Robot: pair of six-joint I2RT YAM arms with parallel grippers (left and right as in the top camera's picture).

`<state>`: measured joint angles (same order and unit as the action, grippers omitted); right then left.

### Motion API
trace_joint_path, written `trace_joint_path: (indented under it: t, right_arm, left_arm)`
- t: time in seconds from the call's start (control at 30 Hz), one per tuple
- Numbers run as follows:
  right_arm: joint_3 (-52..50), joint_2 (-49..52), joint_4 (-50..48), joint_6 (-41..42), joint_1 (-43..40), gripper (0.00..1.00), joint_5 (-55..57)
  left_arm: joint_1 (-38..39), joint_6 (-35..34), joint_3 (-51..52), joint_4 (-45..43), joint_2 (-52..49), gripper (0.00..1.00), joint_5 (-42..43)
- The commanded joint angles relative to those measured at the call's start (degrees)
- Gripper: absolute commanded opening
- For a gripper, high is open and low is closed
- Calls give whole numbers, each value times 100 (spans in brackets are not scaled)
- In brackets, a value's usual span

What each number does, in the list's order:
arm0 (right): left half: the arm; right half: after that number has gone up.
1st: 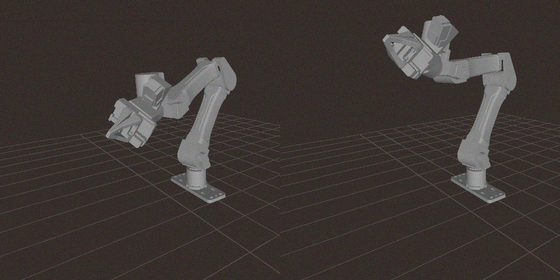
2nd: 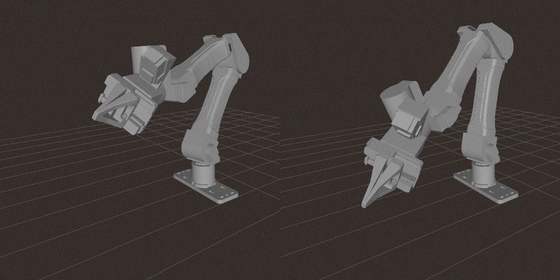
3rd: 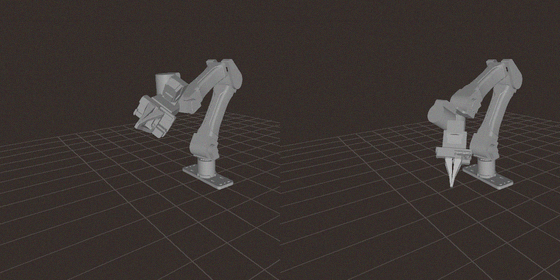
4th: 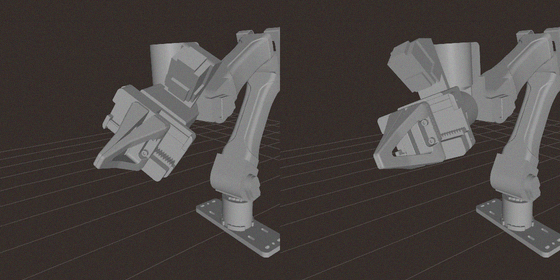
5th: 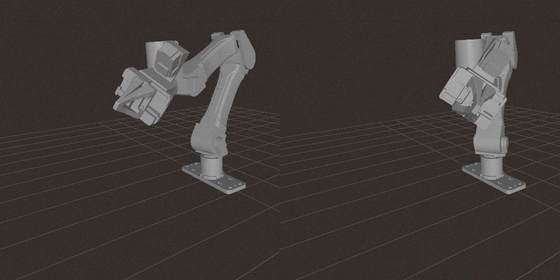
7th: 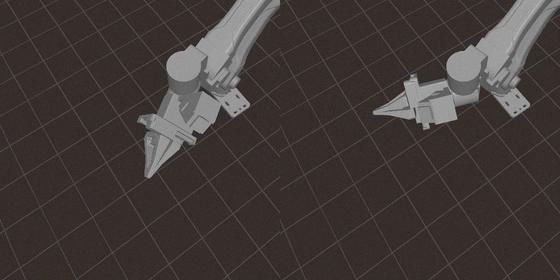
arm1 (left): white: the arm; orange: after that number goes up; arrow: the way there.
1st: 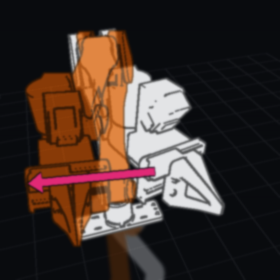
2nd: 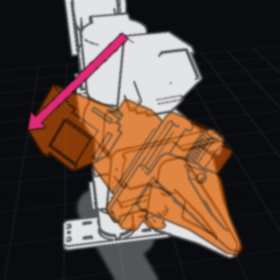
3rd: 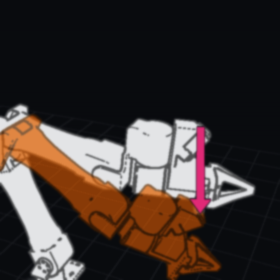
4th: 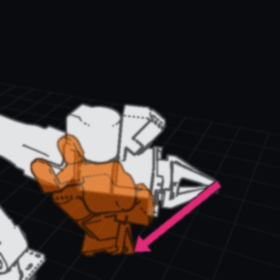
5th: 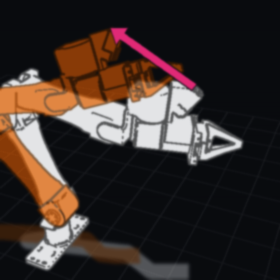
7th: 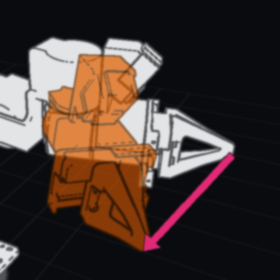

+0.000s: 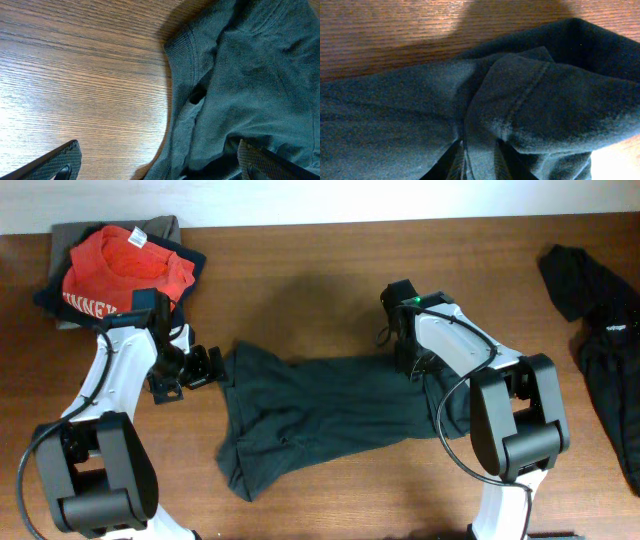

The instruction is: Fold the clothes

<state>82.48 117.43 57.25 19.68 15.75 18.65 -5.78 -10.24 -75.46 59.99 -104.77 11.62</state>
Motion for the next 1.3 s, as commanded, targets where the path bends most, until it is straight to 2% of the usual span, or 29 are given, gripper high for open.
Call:
trace_joint_path:
  t: [0.0,0.13,0.23,0.27,0.43,0.47,0.53,0.57,0.83,0.93,1.17,1.27]
  right_arm:
    - [-11,162,-59,74,33,29,125]
    - [-11,199,-92,74,37,31,111]
    - [-11,199,-94,74,35,16,114]
    - [-11,199,-101,74,35,14,114]
    - [-11,199,-118,74,37,13,114]
    - [-11,199,-120,74,37,13,114]
    - [-11,199,-127,74,35,33,114]
    - [-17,201,-133,74,37,40,111]
    - [-103,201,-162,72,37,42,140]
    - [-225,201,-247,33,35,36,157]
    - [-249,199,-293,35,31,4,240]
    - [-151,199,-155,35,31,4,409]
  left_arm:
    - [11,92,44,2,162,99,61]
    - [11,92,44,2,160,99,59]
    - [11,92,44,-22,160,99,59]
    - [11,92,44,-20,160,99,59]
    - [11,92,44,-20,160,99,57]
    - [11,94,44,-20,160,99,57]
    - [13,94,44,-20,160,99,59]
    - [11,92,44,-20,162,99,59]
    - [11,94,44,-20,160,99,59]
    - [11,94,44,-17,160,99,59]
    - [11,94,44,-17,160,99,57]
    - [11,94,44,-17,160,99,48]
